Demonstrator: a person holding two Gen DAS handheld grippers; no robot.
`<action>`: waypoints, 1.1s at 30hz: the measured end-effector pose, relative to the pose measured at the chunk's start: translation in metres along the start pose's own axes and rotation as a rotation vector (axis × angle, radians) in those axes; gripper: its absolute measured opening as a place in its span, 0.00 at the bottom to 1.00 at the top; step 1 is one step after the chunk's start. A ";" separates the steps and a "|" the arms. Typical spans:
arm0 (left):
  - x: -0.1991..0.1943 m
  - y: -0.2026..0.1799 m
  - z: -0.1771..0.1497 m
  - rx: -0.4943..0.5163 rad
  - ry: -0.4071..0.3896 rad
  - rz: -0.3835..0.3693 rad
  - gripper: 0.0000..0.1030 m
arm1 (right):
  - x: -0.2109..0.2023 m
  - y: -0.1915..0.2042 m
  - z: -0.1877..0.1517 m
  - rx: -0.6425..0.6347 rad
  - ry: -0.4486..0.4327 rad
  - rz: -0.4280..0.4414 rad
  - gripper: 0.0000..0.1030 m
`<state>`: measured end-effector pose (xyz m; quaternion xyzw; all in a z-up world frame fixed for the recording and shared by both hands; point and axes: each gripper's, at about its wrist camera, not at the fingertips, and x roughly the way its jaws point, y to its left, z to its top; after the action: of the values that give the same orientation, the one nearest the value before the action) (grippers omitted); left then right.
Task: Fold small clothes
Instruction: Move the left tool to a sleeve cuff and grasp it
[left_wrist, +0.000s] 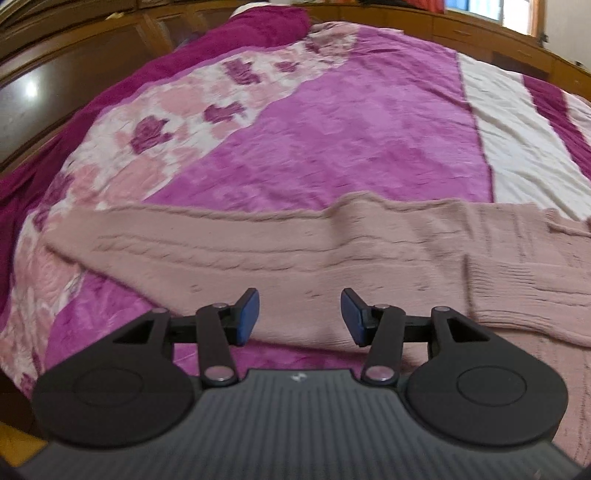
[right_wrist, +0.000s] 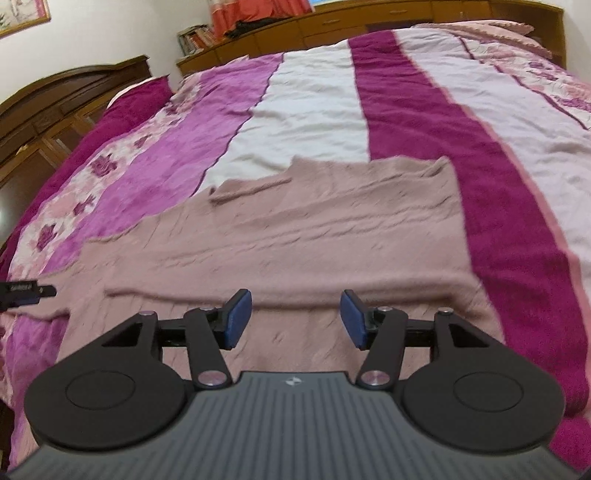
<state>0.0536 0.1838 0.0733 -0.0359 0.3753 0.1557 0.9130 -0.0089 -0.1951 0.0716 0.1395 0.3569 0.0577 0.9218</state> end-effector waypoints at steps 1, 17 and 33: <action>0.002 0.004 -0.001 -0.008 0.005 0.006 0.50 | -0.001 0.003 -0.004 -0.003 0.003 -0.001 0.68; 0.034 0.052 -0.009 -0.171 0.072 0.061 0.62 | 0.005 0.013 -0.040 -0.014 0.040 -0.052 0.78; 0.052 0.070 -0.009 -0.241 0.053 0.029 0.67 | 0.015 0.013 -0.043 0.005 0.050 -0.091 0.80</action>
<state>0.0607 0.2617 0.0345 -0.1438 0.3784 0.2118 0.8895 -0.0266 -0.1699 0.0359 0.1237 0.3861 0.0185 0.9139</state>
